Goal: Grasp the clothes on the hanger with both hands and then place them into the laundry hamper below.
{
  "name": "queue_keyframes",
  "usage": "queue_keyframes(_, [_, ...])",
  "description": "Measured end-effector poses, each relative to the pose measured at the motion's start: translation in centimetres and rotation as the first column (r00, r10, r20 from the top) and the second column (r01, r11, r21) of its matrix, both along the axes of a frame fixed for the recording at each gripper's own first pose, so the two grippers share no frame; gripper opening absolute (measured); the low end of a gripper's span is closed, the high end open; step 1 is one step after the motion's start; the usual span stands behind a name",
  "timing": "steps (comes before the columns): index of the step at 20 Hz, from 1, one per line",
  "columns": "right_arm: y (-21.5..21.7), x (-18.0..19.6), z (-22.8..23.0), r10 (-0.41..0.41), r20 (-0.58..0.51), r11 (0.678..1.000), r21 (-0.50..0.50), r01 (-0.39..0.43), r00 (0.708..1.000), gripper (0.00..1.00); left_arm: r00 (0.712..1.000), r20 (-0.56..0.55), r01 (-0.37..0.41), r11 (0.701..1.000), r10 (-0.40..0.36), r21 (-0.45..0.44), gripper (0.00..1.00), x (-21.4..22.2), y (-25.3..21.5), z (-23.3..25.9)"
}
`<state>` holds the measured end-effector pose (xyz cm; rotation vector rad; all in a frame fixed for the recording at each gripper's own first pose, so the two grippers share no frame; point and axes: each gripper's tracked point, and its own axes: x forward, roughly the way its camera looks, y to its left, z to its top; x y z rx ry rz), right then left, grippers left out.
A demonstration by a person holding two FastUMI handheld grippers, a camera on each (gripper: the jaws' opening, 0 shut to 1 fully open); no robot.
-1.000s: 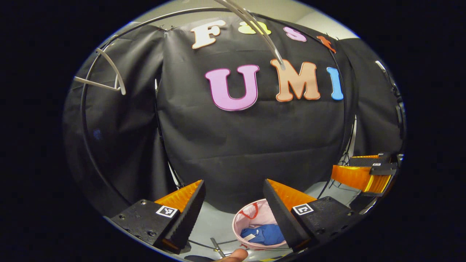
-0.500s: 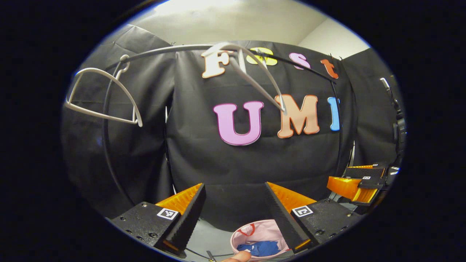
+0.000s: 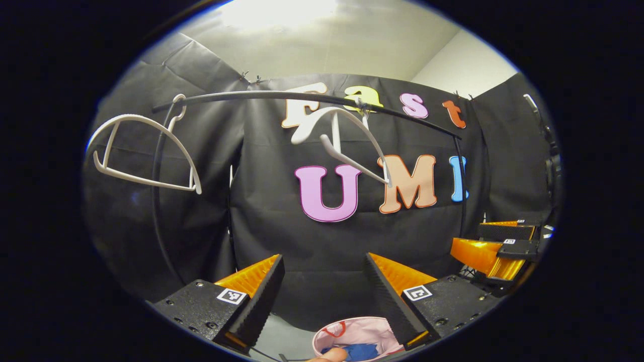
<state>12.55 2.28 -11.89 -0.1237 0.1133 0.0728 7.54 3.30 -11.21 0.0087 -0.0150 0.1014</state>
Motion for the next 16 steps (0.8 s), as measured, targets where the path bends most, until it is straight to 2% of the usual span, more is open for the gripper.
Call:
queue_keyframes(2, [0.4,-0.4,1.3,0.010,0.032,1.000,0.010,-0.010,0.999,1.00,1.000,0.003,0.000,1.000,0.000,0.015,1.00,-0.1,0.0,0.3])
queue_keyframes(6, [0.9,-2.2,3.8,0.063,0.074,0.998,-0.022,-0.062,0.995,0.99,0.999,0.043,-0.005,1.000,0.005,0.005,1.00,-0.4,-0.2,1.3])
queue_keyframes(13, [-0.4,-4.0,5.1,0.066,0.095,0.998,-0.009,-0.065,0.993,0.99,1.000,0.017,0.009,0.999,-0.008,-0.049,1.00,-0.6,-1.7,0.9])
queue_keyframes(14, [-0.7,-4.1,5.3,0.062,0.100,0.998,-0.008,-0.062,0.993,0.99,1.000,0.019,0.015,0.999,-0.014,-0.047,0.98,-0.7,-1.9,1.1])
queue_keyframes(16, [-1.5,-4.1,5.2,0.044,0.098,0.999,-0.013,-0.043,0.994,0.99,1.000,0.021,0.013,0.999,-0.012,-0.035,1.00,-0.8,-2.0,1.7])
